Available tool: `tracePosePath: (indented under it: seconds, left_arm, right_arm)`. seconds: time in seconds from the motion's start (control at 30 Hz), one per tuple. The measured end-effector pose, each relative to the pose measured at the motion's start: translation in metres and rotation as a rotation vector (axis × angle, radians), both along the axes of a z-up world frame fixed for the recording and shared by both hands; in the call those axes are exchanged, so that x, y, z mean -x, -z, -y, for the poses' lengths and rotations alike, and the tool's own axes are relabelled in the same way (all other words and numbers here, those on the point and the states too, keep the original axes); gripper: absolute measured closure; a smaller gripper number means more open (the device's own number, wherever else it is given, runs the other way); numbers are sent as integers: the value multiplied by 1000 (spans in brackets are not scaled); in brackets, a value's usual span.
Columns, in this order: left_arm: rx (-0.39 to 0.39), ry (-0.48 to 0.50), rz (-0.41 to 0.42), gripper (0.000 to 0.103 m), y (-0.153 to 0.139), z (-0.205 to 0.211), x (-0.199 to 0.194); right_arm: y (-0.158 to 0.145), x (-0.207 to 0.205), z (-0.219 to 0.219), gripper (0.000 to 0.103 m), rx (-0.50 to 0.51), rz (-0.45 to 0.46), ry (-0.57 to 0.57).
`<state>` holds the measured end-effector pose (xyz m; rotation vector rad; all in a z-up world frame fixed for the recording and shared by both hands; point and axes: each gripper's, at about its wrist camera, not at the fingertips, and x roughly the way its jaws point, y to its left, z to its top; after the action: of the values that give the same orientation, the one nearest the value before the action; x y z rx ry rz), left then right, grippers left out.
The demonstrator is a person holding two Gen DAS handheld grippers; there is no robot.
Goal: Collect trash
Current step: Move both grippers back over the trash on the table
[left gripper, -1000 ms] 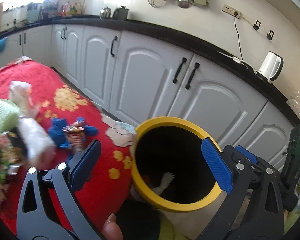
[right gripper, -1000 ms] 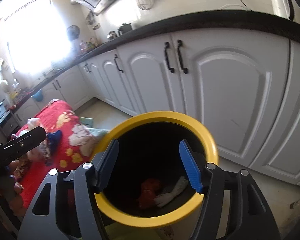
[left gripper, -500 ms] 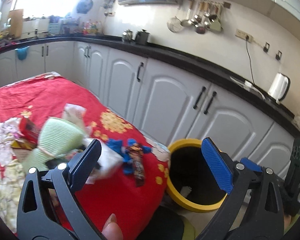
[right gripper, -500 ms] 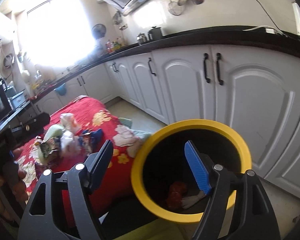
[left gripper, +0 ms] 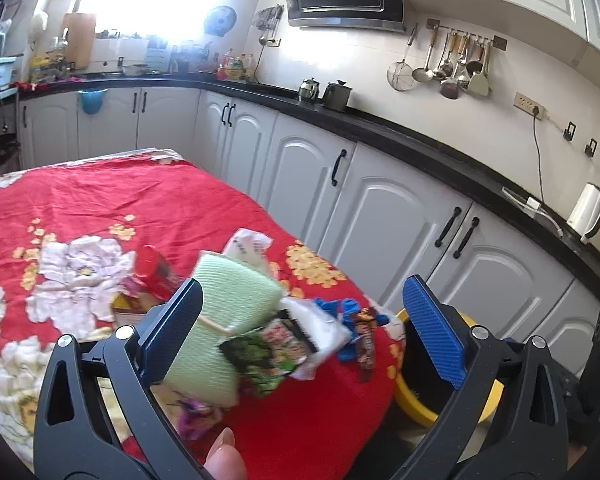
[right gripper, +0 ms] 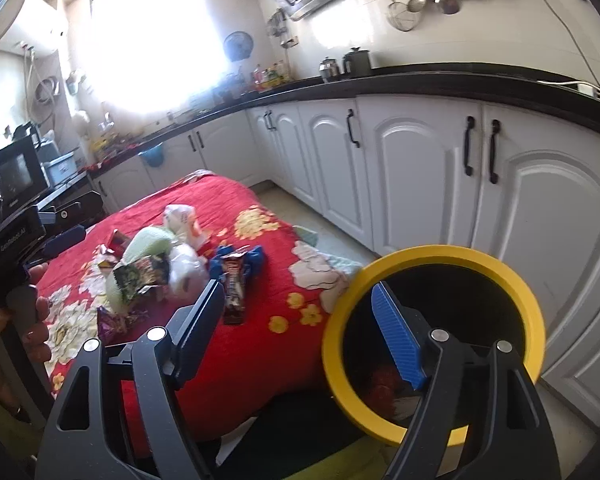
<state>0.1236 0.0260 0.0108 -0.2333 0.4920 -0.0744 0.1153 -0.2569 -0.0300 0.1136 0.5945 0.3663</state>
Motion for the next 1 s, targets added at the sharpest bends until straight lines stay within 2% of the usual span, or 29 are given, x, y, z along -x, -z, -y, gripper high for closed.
tracePosePath:
  seconds: [0.33,0.5,0.57,0.63,0.9,1.0]
  left_arm:
    - [-54,47,-72,11,23,-23,9]
    - [-30,66,-99,24,34,-30,11]
    - [-13,74,-108,36,37,-31,9]
    - [-1,91,-117,43,39,-29,7]
    - [54,90,-163,45,51,-29,-6]
    - [67,78,-187,56,55,-30,-12]
  right_arm:
    - [11,-19,-36,29,21,-39,-63]
    - [20,-29,-46,29,39,-59,-66]
    - [23,-32,-49,30,43,-67,-71]
    - [26,-36,-52,30,43,-77,-74]
    - [42,-50,-66,34,48,-121,-104]
    - [48,-57,-72,36,46,-143,-120]
